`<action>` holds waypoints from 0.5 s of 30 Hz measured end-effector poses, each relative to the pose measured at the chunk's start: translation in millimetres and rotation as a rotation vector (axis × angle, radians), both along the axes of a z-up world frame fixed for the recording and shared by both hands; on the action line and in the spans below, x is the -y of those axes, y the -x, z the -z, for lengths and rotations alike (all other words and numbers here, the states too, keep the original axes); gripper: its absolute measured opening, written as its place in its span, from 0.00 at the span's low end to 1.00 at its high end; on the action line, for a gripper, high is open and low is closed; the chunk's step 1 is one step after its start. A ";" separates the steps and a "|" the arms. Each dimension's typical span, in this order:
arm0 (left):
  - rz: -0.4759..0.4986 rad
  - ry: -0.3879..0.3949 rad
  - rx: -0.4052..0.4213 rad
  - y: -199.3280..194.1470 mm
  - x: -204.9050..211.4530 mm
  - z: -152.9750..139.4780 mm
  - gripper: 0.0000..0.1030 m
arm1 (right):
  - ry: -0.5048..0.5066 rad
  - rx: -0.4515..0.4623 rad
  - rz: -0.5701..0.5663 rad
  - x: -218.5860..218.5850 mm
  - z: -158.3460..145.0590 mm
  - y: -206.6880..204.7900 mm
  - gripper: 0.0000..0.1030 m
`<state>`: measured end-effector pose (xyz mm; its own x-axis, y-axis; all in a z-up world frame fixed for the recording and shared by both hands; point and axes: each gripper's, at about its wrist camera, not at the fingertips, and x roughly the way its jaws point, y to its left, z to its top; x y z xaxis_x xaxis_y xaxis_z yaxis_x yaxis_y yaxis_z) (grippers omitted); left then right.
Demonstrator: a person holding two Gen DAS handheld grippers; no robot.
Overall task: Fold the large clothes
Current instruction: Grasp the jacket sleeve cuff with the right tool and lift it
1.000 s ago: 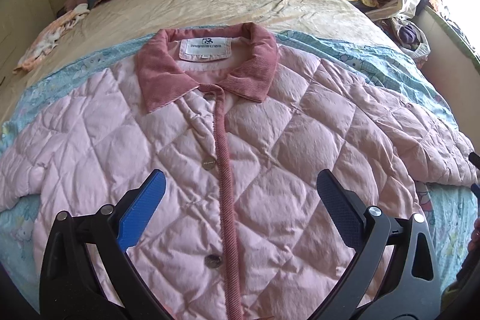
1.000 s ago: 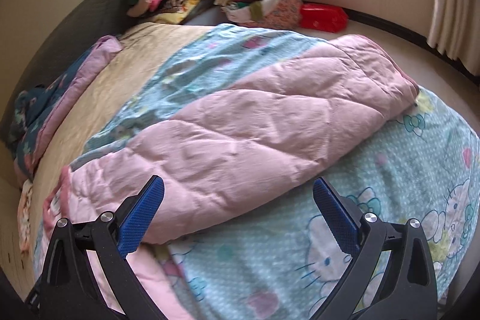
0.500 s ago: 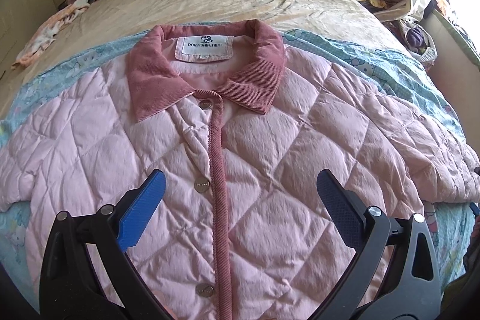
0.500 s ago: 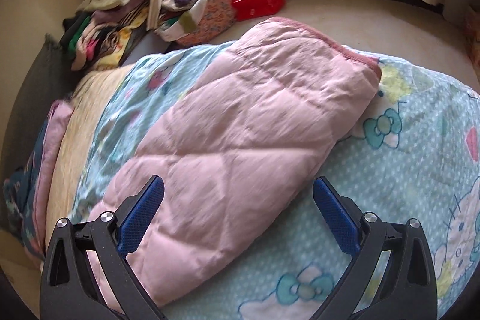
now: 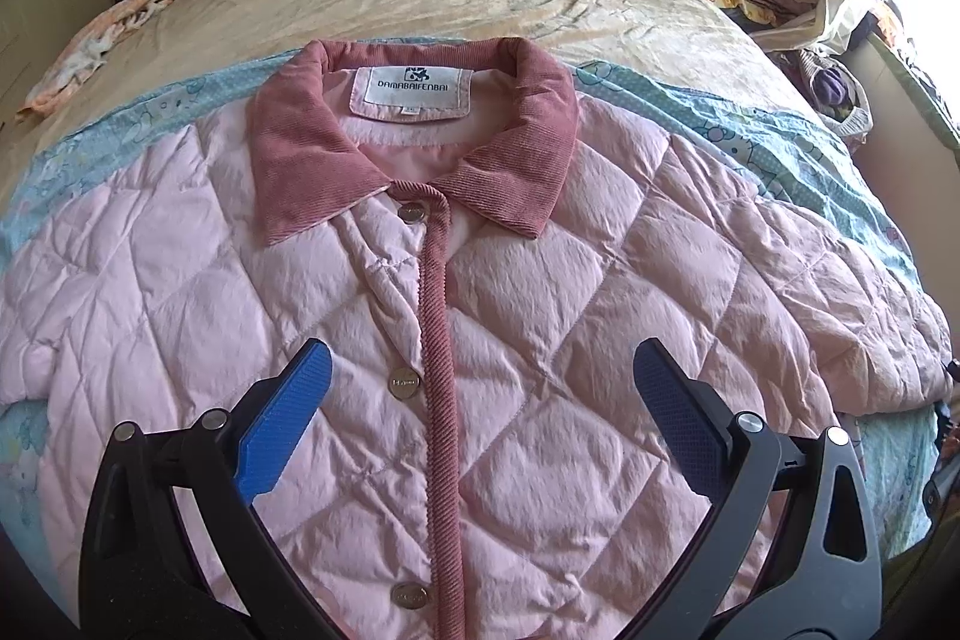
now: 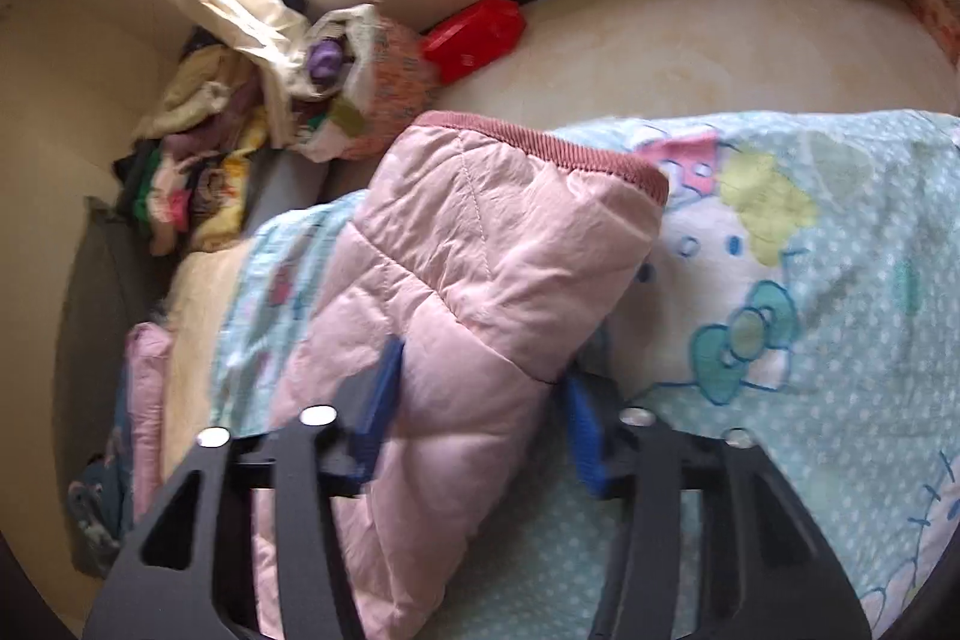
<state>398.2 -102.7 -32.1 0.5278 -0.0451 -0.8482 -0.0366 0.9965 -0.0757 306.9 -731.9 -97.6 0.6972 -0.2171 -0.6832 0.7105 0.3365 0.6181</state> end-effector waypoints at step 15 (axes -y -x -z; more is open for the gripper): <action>-0.004 0.008 0.092 19.7 -18.0 -55.9 0.92 | 0.311 0.261 -0.336 -101.7 -157.6 -22.1 0.22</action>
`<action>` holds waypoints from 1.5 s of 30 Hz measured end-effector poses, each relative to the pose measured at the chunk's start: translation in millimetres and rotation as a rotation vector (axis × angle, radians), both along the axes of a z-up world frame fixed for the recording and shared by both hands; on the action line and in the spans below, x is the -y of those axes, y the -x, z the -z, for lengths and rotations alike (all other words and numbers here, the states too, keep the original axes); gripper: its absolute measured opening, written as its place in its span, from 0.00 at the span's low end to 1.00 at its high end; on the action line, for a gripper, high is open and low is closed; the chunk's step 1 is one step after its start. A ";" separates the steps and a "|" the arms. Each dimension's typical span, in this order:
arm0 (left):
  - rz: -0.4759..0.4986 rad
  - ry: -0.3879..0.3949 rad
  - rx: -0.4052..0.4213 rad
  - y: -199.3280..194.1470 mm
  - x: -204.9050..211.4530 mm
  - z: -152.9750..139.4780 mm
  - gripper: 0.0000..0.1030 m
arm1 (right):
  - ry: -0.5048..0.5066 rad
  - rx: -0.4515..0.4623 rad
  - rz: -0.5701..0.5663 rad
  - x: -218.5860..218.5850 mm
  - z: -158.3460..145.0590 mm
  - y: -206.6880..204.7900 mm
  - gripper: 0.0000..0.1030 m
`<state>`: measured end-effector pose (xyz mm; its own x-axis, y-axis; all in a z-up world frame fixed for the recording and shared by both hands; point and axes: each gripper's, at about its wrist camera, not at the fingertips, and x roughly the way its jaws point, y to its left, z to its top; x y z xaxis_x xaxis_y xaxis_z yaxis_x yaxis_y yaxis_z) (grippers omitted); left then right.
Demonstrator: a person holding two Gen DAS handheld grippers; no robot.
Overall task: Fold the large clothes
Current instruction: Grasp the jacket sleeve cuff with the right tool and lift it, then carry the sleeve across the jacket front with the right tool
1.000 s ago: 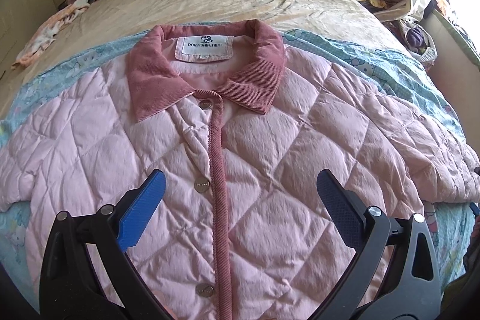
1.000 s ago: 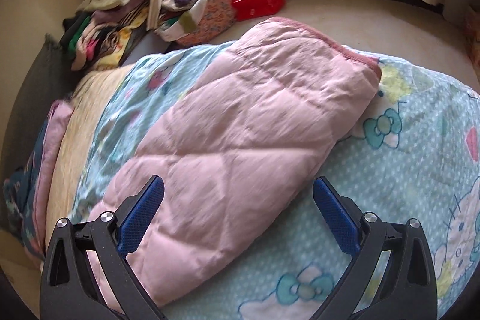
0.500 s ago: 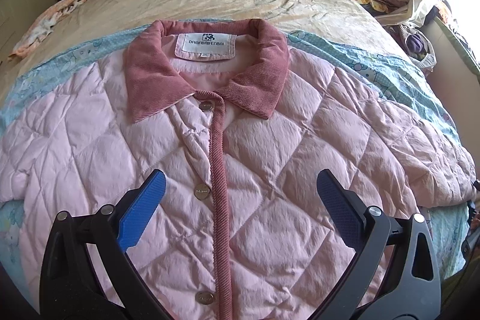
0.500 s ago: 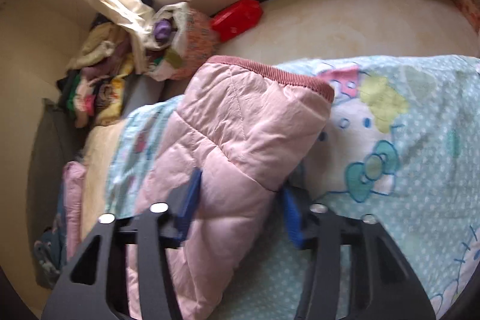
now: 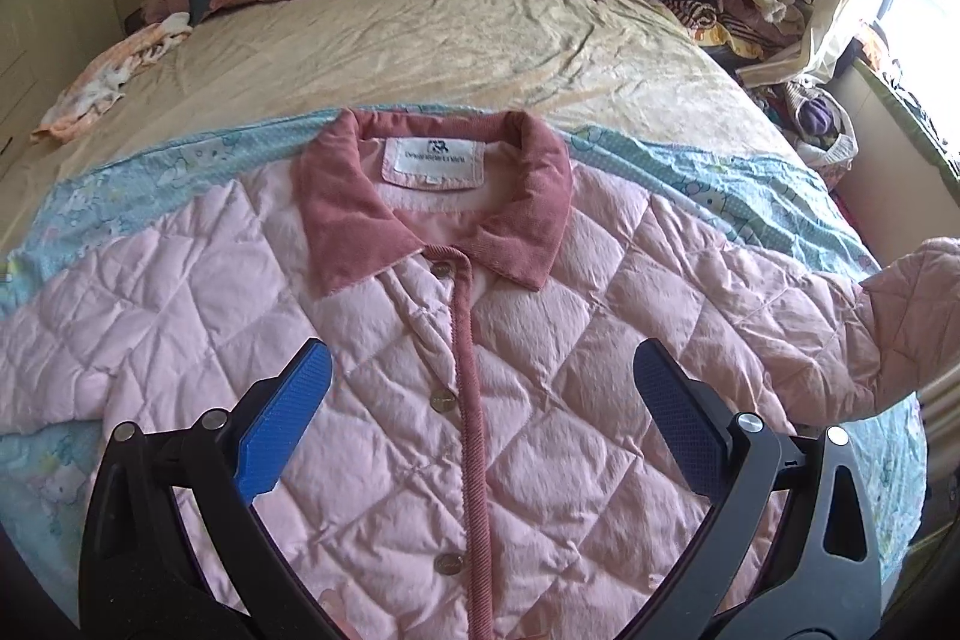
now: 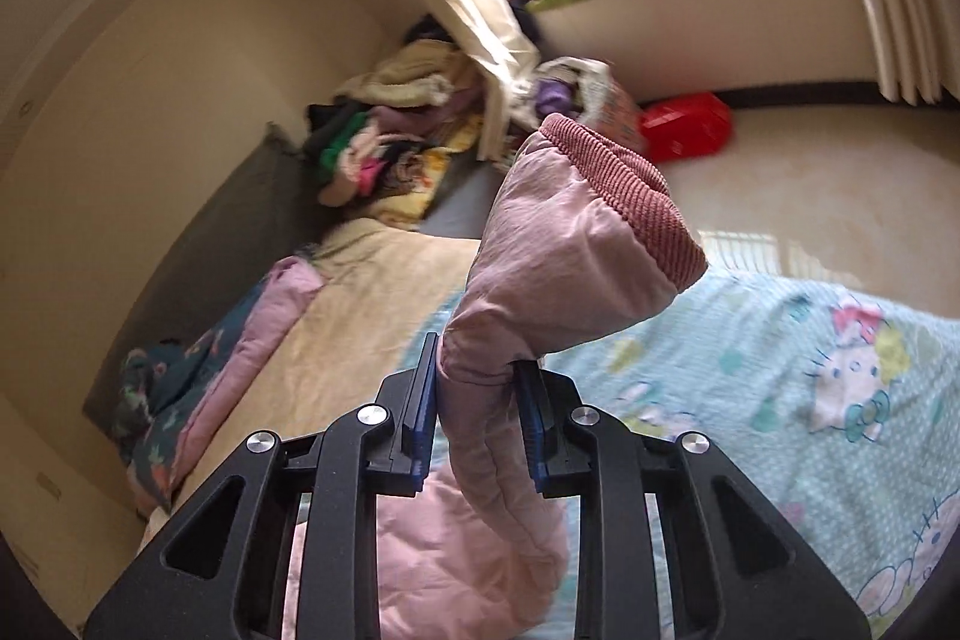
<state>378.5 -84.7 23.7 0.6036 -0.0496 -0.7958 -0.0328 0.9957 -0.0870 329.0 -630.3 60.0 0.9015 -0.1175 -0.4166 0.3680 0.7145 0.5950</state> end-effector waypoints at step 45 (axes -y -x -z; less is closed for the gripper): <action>-0.166 0.206 0.116 50.6 -191.5 -43.9 0.92 | 0.265 0.157 -0.615 -357.3 -117.8 -31.0 0.22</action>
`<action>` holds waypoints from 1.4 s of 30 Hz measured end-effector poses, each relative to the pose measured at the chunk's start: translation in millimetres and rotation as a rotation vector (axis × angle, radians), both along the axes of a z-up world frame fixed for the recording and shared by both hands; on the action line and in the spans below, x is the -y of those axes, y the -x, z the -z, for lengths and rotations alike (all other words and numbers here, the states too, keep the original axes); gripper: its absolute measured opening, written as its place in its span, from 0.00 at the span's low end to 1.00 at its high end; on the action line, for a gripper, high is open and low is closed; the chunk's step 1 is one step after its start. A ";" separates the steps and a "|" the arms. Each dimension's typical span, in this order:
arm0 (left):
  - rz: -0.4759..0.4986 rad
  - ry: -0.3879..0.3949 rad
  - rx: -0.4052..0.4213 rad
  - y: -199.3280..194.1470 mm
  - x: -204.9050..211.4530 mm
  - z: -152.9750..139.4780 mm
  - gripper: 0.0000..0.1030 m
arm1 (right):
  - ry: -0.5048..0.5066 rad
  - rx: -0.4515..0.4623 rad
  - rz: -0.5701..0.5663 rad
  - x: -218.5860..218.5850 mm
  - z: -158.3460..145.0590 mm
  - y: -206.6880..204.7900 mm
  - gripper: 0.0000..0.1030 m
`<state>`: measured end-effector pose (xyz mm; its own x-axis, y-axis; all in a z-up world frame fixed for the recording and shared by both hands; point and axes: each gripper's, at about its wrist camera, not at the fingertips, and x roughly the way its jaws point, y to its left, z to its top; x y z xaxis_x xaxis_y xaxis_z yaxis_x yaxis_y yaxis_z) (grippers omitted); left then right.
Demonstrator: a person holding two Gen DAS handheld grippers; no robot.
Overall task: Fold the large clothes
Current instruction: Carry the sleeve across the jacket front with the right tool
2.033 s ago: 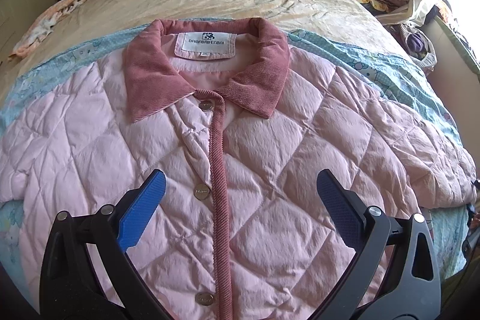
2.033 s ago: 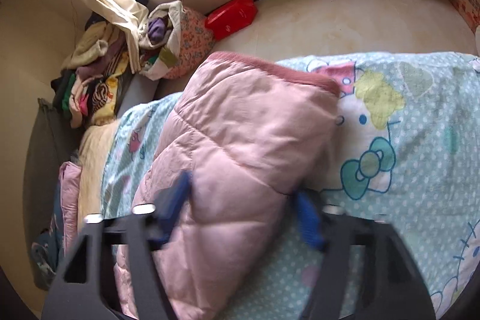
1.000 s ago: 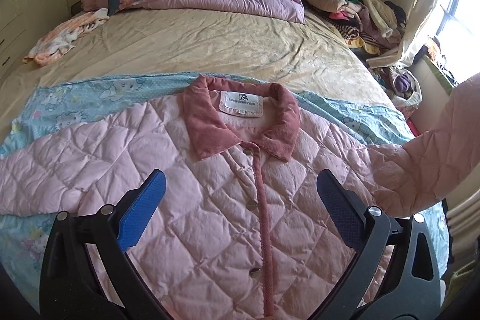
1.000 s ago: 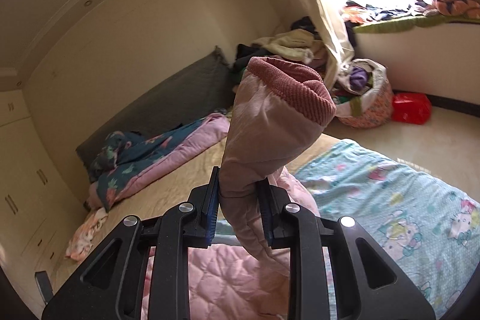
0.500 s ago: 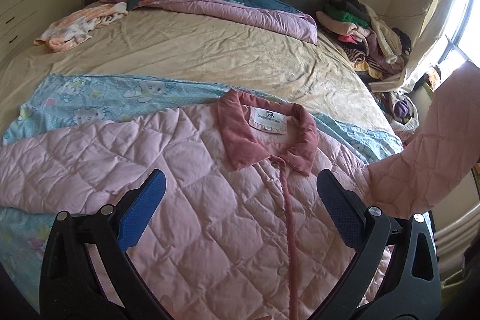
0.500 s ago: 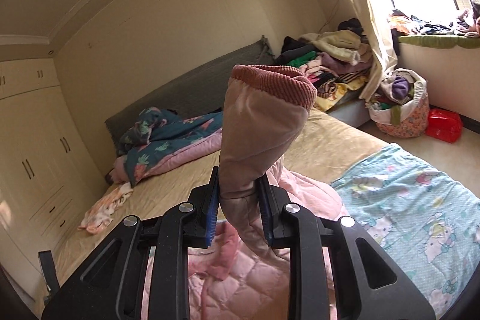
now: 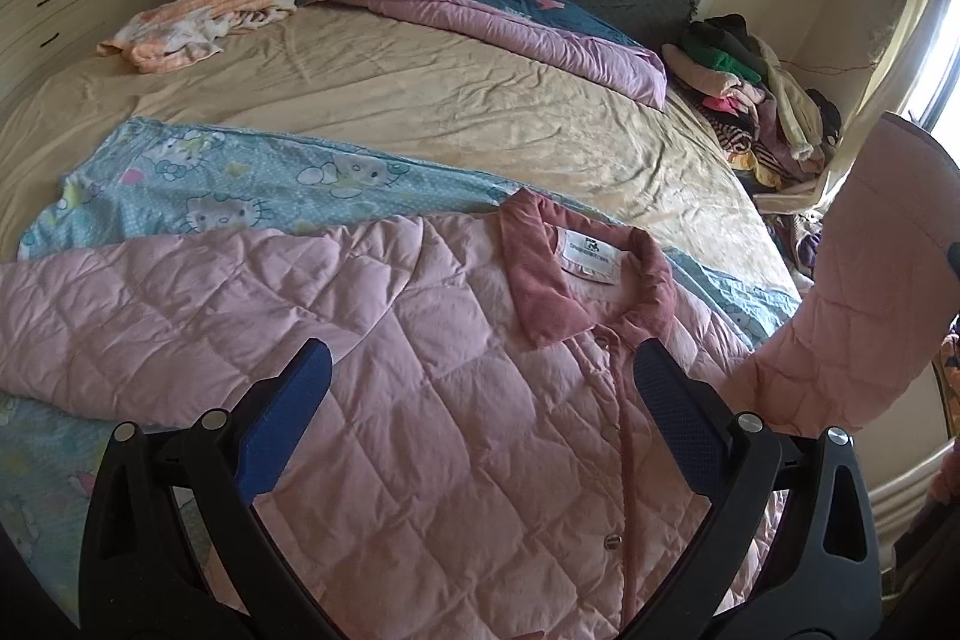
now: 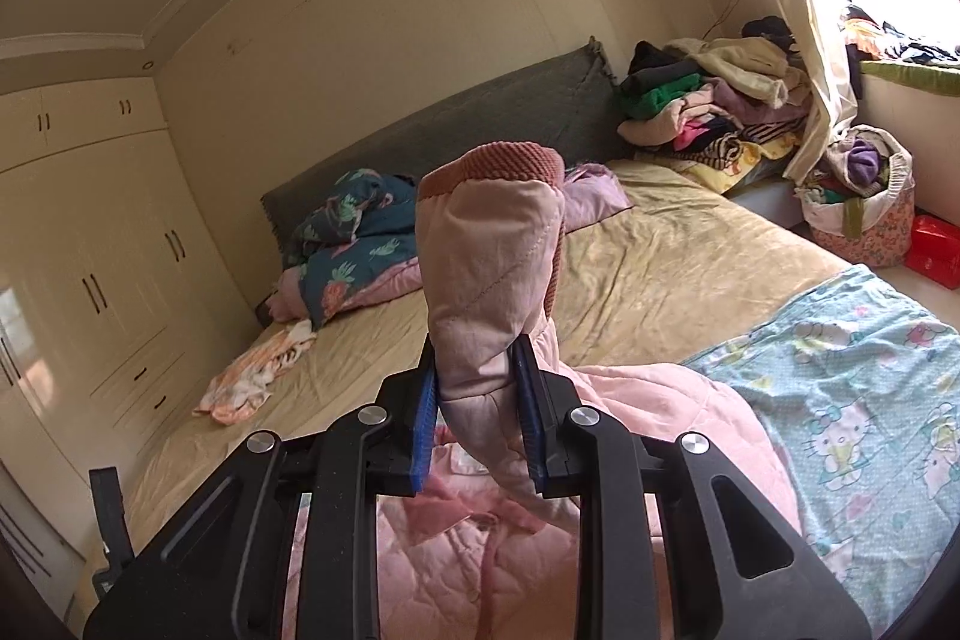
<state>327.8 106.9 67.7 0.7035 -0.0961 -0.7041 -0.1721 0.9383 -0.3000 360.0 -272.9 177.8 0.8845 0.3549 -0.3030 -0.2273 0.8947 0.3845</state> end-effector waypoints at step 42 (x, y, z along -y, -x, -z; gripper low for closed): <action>-0.013 0.346 -0.153 5.2 -46.4 85.0 0.92 | 0.234 -0.456 -0.476 -224.9 208.3 34.8 0.58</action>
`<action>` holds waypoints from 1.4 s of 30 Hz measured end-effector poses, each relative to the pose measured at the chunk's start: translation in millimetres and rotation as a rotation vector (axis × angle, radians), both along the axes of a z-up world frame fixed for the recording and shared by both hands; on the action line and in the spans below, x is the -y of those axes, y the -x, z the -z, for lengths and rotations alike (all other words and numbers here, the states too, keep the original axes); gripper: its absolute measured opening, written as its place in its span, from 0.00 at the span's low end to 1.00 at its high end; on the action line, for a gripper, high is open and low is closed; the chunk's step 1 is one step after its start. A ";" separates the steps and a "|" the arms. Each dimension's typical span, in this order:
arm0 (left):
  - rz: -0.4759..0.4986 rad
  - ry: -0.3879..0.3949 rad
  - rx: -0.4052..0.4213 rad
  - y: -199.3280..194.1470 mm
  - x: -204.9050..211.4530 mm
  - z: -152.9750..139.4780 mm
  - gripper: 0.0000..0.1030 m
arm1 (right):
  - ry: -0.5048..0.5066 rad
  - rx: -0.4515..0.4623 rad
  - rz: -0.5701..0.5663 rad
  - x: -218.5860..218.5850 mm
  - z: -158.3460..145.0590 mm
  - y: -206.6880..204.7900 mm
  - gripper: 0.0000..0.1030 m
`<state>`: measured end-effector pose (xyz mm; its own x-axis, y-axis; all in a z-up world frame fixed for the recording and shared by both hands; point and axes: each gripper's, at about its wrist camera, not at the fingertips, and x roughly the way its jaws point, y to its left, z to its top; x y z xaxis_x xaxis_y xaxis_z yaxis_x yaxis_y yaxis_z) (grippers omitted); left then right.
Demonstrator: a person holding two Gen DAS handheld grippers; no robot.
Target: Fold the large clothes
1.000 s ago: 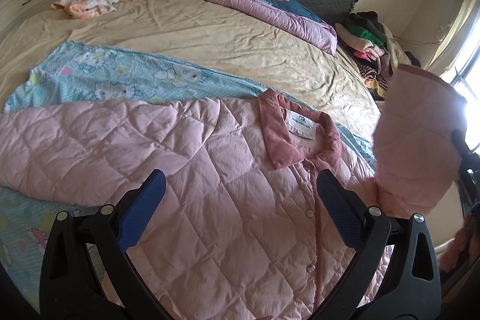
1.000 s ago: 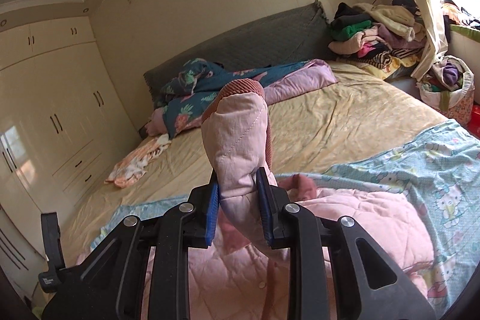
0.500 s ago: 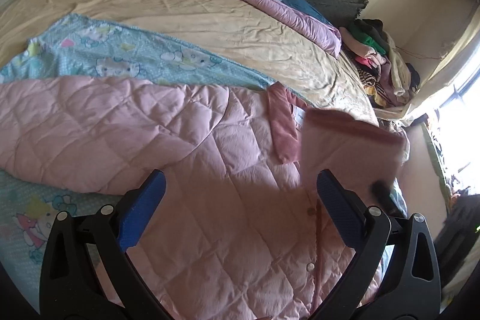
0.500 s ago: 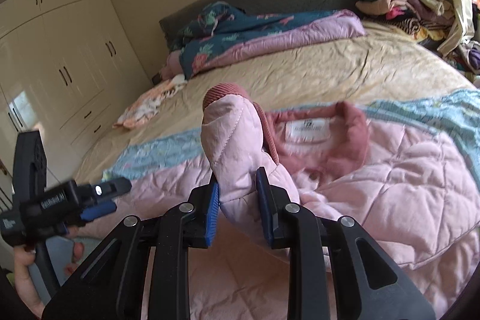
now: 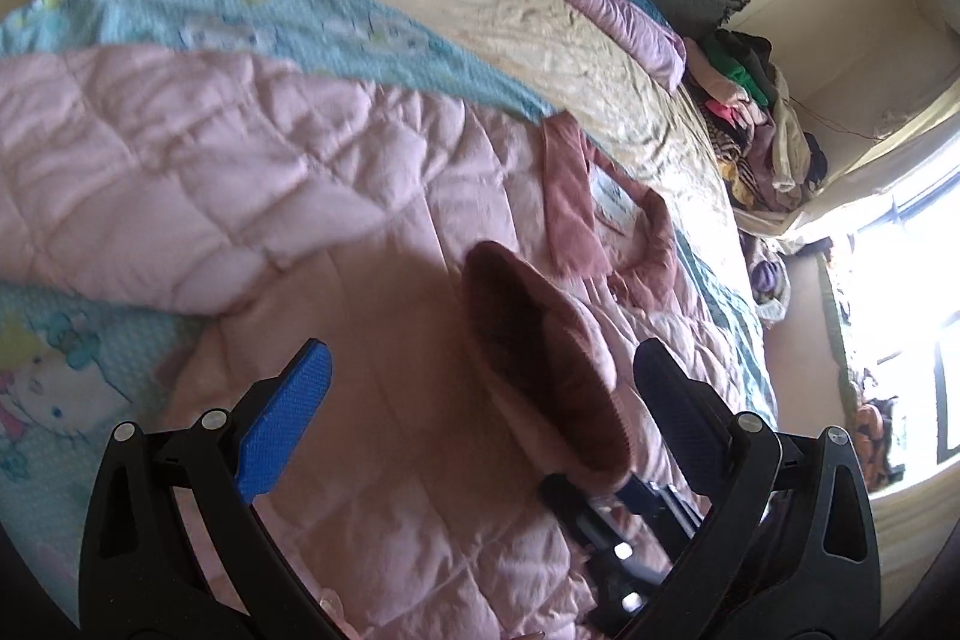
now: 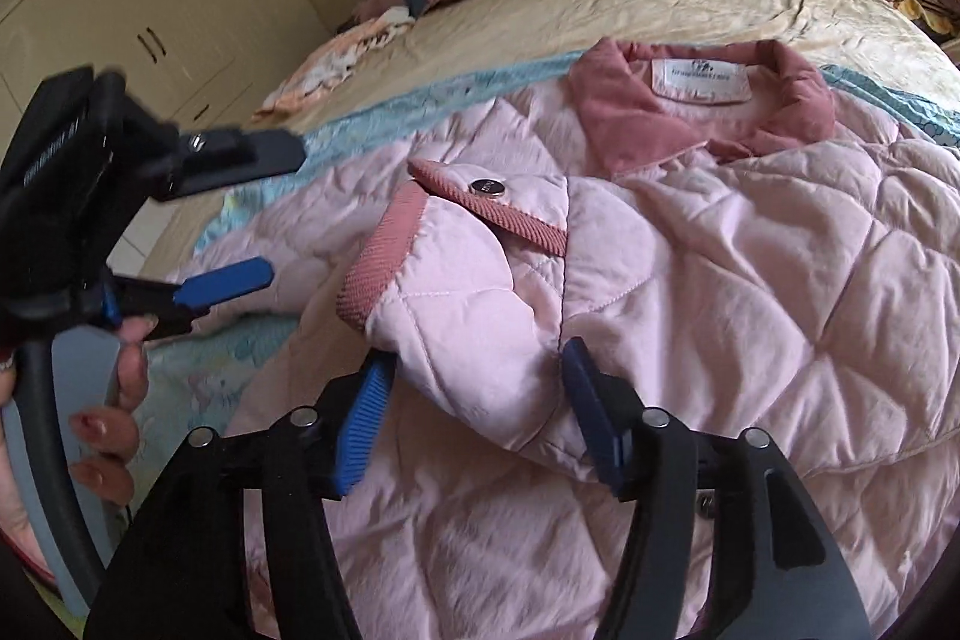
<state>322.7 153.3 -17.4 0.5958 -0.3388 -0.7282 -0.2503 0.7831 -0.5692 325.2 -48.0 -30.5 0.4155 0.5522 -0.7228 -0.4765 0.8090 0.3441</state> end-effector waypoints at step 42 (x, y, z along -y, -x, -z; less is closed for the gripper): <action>0.131 -0.378 0.001 -37.9 37.8 30.2 0.07 | 0.058 0.016 0.352 203.4 -16.9 -51.4 0.76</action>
<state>360.6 115.5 -47.6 0.5660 -0.1205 -0.8155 -0.1338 0.9627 -0.2351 376.6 -251.5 -13.6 0.5848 0.3310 -0.7406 -0.1697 0.9427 0.2873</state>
